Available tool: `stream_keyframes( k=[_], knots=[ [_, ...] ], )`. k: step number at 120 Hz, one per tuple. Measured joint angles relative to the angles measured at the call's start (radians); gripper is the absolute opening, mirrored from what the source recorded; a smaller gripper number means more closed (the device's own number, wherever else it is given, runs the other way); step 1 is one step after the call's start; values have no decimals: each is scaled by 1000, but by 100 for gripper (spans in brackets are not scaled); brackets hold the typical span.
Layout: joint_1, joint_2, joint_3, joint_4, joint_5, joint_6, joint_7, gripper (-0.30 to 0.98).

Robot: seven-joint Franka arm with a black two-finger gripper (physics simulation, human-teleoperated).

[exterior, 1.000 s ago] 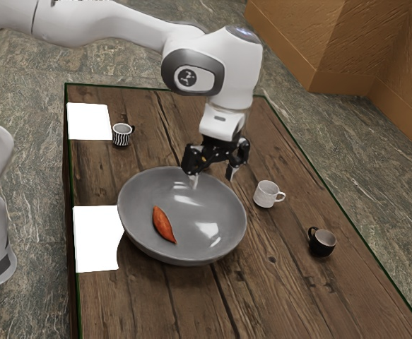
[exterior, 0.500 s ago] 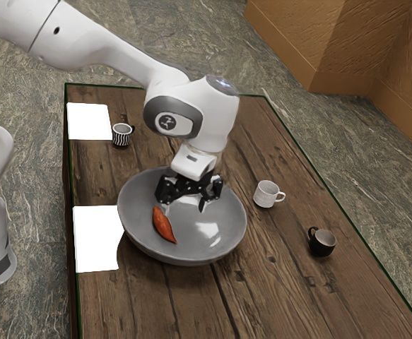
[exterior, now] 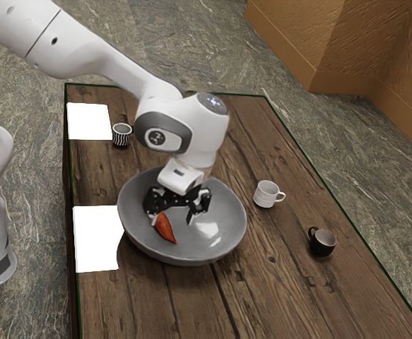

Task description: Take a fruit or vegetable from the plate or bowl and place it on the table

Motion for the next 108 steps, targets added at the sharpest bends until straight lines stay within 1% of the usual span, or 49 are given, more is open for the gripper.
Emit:
stream_keyframes(
  k=[33, 40, 48, 68, 74, 81, 89, 108],
  knots=[
    [0, 2, -6, -16, 0, 29, 5, 67],
    [0, 3, -6, -17, 0, 32, 4, 61],
    [0, 3, -8, -17, 0, 34, 4, 50],
    [0, 0, -24, -17, 0, 35, -3, 36],
    [0, -3, -25, -17, 0, 33, -5, 27],
    [0, -5, -27, -16, 0, 31, -8, 20],
    [0, -7, -27, -14, 0, 28, -12, 17],
    [0, -8, -28, -12, 1, 25, -21, 16]
  ],
)
